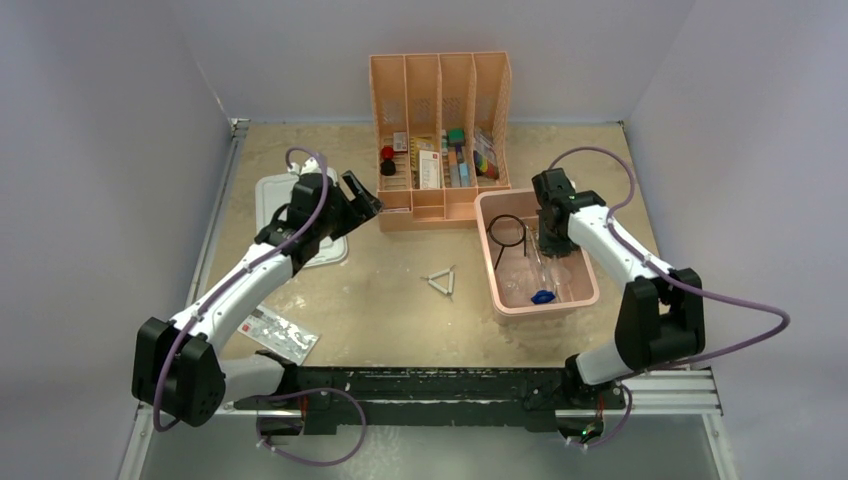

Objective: Organize the chemistry lab equipment

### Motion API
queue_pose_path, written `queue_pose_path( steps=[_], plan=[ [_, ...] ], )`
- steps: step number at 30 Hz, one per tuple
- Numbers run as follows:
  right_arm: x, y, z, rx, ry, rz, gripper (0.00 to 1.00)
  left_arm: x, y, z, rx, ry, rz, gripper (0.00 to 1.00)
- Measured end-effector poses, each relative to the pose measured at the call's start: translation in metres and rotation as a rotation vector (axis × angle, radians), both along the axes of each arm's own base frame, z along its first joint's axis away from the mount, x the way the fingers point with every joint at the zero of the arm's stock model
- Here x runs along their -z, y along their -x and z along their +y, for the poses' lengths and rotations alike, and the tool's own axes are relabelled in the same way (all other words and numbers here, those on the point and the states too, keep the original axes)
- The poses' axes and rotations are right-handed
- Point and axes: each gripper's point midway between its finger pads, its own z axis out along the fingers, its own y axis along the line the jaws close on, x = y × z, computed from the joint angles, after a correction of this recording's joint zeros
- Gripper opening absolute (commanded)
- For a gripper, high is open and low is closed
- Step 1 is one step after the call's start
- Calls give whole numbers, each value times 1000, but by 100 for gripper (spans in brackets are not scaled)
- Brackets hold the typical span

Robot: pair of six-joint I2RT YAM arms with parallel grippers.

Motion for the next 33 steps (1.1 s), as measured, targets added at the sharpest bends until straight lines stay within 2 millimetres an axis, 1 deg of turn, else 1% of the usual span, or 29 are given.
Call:
queue_pose_path(
  steps=[1,4,9,12,15,17,22,24,26,28,30,33],
  plan=[
    [3,0,-2,5,11,11,0,0,-1,0,0,1,-2,77],
    [9,0,-4,10,27,31,5,1,-3,-2,3,3,-3,77],
    [9,0,-7,15,45,28,6,9,-5,-4,13,-4,14,77],
    [13,-1,-9,14,59,40,6,13,-6,-5,22,-16,18,77],
    [18,-3,-12,7,85,57,9,12,-8,-5,25,-20,16,76],
    [21,-5,-12,2,89,60,14,10,-9,-5,25,-19,10,77],
    [20,-7,-11,0,85,50,30,9,-9,-5,30,-25,4,77],
    [19,-8,-10,-1,82,45,33,9,-9,-5,34,-30,2,77],
    [16,-8,-10,-2,78,35,34,9,-9,-5,34,-31,2,77],
    [8,-10,-9,-2,70,12,36,9,-9,-5,34,-31,2,77],
    [-5,-15,-8,-1,60,-24,37,9,-9,-5,34,-31,3,76],
    [-30,-26,-2,-4,28,-98,40,9,-9,-5,34,-30,4,76]
  ],
)
